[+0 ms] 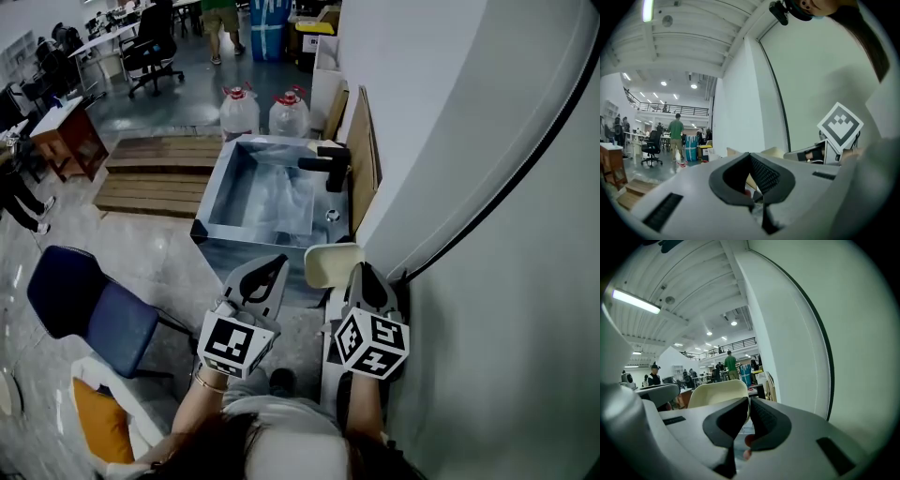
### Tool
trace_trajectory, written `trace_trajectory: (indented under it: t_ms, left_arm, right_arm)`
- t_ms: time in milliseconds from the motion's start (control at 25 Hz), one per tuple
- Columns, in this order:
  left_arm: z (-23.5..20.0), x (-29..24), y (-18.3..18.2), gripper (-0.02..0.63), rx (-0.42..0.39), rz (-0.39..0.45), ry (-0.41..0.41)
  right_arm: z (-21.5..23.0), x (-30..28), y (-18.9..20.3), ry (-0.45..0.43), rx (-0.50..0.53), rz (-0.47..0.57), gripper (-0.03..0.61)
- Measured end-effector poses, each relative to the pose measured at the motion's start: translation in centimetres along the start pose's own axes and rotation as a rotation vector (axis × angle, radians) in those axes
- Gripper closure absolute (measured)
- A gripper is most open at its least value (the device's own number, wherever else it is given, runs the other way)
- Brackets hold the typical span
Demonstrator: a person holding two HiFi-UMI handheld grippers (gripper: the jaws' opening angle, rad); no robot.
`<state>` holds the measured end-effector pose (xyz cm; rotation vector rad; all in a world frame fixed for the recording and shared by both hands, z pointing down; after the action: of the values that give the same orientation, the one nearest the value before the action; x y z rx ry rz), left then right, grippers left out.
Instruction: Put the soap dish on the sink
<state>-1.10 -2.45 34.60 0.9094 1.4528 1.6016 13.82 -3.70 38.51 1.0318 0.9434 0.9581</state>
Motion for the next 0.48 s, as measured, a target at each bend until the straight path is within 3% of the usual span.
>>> trace_trajectory:
  t_ms: [480]
  left_arm:
    - [-0.8,-2.4,1.0,0.611,-0.006,-0.015,-0.010]
  right_arm:
    - [1.1,-3.5,0.2,-0.020,0.006,-0.011,0.540]
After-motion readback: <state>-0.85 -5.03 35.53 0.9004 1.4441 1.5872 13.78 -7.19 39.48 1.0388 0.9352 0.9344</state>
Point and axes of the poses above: the fingertips, and each gripper's own axes: x backward along the fingers, z to its right, y out of its underside, the point moved 1 cm from there along x, backward along the fingers, and after that the axes turned 10 degrees about -y, right-handed, at the moved point
